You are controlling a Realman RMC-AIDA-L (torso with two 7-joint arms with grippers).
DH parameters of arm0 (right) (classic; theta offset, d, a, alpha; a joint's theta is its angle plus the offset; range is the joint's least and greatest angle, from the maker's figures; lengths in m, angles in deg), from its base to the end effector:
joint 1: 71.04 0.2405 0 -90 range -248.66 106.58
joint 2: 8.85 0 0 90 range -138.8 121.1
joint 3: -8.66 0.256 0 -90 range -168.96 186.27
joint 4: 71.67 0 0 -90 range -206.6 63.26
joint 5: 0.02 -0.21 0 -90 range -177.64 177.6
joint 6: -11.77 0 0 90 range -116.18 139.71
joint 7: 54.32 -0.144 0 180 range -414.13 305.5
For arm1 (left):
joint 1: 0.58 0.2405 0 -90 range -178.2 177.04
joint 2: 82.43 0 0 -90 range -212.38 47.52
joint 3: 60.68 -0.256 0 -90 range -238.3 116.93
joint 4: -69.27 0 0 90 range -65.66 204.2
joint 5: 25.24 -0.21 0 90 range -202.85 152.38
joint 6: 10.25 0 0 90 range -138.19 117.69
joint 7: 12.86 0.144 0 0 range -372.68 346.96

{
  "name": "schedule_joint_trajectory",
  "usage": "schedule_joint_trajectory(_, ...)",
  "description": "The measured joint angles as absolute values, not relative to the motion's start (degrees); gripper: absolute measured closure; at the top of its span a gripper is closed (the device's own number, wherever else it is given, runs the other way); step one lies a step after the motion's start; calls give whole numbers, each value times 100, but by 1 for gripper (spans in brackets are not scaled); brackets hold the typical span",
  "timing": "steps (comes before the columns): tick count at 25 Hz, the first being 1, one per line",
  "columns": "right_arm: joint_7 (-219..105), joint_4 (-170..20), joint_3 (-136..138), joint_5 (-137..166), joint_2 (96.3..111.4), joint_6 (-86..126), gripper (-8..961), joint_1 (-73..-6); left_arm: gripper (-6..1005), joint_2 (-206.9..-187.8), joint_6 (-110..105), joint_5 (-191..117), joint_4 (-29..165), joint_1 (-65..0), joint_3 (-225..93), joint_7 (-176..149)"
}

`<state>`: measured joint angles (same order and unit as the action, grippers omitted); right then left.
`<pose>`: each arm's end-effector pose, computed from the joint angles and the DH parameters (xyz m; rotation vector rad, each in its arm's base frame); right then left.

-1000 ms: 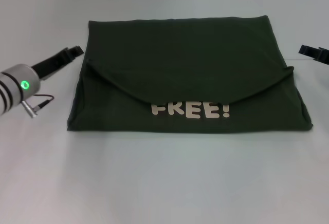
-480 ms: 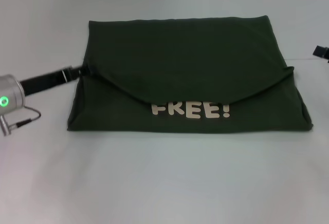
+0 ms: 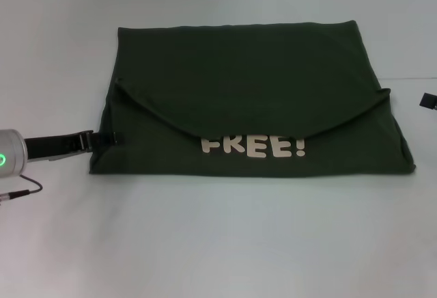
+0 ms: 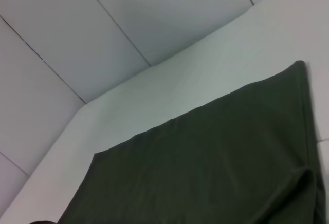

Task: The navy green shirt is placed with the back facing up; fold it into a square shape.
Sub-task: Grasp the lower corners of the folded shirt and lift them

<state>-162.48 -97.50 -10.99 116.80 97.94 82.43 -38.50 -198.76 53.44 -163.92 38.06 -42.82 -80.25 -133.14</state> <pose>0.3468 0.3795 0.1043 -1.9290 1.4015 0.8029 -0.3002 0.4077 0.0250 -2.0584 -1.5232 -0.5017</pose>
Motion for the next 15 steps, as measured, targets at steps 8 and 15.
schedule_joint_trajectory(8,-16259,-9751,-1124,11679,9743,8256,211,-3890,277,-19938,5020,-16438,3852,-4254,-8137,-13116)
schedule_joint_trajectory(15,-16270,-9728,-1137,11678,9740,8283,211,-3910,278,-19971,4482,-16411,4127,-4320,-8350,-12837)
